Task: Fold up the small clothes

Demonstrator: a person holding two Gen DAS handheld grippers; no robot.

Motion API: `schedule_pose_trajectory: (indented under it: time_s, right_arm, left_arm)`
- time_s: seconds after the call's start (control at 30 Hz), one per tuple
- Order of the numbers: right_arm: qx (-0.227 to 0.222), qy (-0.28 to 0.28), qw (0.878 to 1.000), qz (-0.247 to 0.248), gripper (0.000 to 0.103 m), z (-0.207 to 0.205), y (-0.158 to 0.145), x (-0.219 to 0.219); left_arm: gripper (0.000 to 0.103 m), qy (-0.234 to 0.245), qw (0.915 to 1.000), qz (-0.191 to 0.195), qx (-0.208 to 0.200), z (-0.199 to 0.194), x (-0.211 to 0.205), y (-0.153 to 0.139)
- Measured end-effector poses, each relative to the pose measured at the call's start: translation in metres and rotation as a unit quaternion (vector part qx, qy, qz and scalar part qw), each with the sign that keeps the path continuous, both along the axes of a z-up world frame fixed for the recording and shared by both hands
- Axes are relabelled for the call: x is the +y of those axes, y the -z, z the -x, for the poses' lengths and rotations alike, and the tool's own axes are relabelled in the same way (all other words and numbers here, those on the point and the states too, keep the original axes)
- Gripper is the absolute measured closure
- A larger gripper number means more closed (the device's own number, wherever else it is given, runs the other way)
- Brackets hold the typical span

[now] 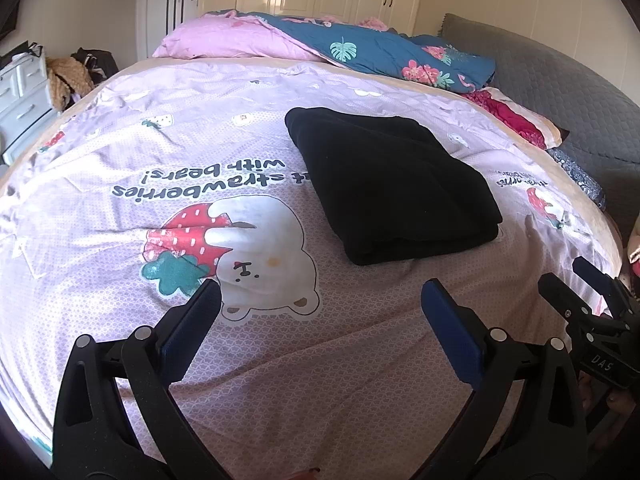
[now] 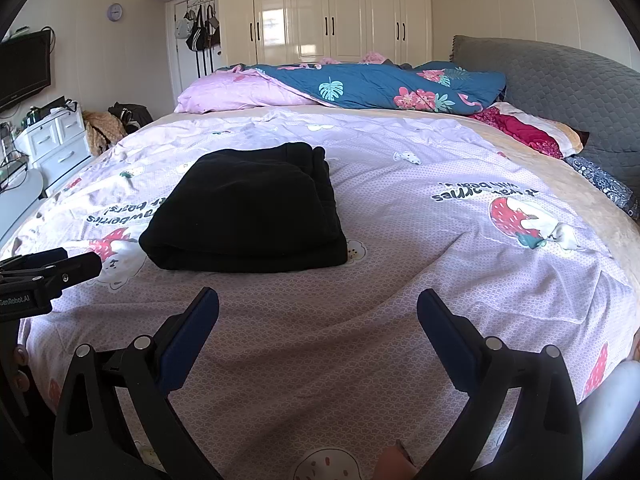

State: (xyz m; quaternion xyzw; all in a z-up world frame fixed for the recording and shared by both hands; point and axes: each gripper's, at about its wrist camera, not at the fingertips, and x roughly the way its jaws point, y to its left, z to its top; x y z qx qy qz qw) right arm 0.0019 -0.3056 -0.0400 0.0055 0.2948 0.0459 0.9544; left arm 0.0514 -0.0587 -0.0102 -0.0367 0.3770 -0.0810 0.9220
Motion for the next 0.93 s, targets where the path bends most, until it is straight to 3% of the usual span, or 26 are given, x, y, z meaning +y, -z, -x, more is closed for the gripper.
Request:
schedule_pose_trajectory:
  time_s: [0.47, 0.6, 0.67, 0.73, 0.8, 0.87, 0.93]
  right_arm:
    - [-0.001, 0.016, 1.000, -0.008, 0.004, 0.005, 0.000, -0.010]
    - [-0.006, 0.085, 0.996, -0.039, 0.004, 0.013, -0.006, -0.046]
    - [-0.009, 0.159, 0.985, -0.068, 0.004, 0.023, -0.011, -0.092]
    - [-0.010, 0.238, 0.968, -0.081, 0.004, 0.036, -0.012, -0.144]
    - [0.003, 0.332, 0.941, -0.065, 0.004, 0.050, -0.005, -0.202]
    - [0.045, 0.438, 0.897, -0.046, 0.004, 0.071, 0.016, -0.279]
    - [0.100, 0.517, 0.850, -0.029, 0.004, 0.092, 0.041, -0.345]
  left_arm:
    - [0.009, 0.003, 0.9998, 0.015, 0.011, -0.001, 0.000, 0.000]
    - [0.009, -0.007, 0.9992, 0.033, 0.022, -0.005, 0.013, -0.002]
    - [0.009, -0.031, 0.9978, 0.050, 0.030, -0.013, 0.038, -0.007]
    - [0.009, -0.071, 0.9959, 0.049, 0.027, -0.026, 0.077, -0.016]
    - [0.009, -0.132, 0.9905, 0.034, 0.018, -0.040, 0.132, -0.024]
    - [0.009, -0.188, 0.9818, 0.018, 0.017, -0.052, 0.190, -0.025]
    - [0.009, -0.273, 0.9612, -0.020, 0.029, -0.066, 0.260, -0.020]
